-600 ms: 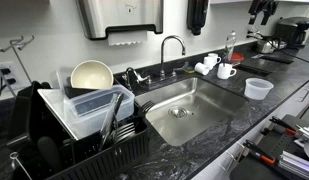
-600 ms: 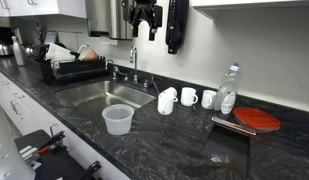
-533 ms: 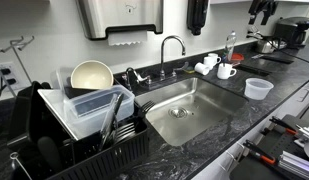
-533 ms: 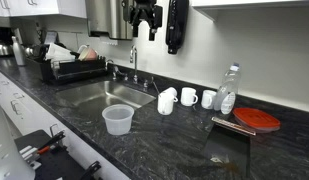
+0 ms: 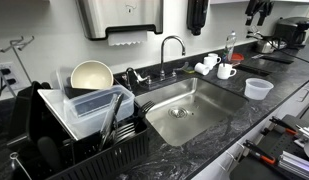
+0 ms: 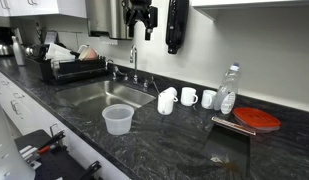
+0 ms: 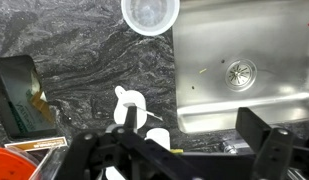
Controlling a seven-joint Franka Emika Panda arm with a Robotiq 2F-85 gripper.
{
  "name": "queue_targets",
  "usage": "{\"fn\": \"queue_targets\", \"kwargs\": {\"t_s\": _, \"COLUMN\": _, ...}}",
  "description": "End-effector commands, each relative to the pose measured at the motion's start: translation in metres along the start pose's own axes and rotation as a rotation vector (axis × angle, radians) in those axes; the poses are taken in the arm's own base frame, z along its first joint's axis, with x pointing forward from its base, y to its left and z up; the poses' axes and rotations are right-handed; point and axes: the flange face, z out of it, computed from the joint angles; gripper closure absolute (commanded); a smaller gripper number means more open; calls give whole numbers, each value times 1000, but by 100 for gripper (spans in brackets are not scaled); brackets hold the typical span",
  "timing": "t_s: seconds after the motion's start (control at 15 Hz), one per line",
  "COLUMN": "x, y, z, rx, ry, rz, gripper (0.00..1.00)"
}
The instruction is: Remove the clear bowl from the dish rack and place it in the sink
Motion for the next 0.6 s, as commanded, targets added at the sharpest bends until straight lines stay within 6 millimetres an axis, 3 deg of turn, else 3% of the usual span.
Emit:
{"fn": "queue_targets", "kwargs": {"t_s": 0.0, "x": -7, "y": -34, "z": 1, "rx": 9, "ry": 11, "rz": -93, "gripper": 0}}
{"fn": "queue_targets", "kwargs": {"t_s": 0.47, "x": -27, "y": -123, "z": 13, "rx": -6, "ry": 3, "rz": -323, "gripper": 0}}
{"fn": "queue_targets", "kwargs": {"t_s": 0.53, "x": -39, "y": -140, "z": 13, "rx": -7, "ry": 0, "rz": -370, "gripper": 0}}
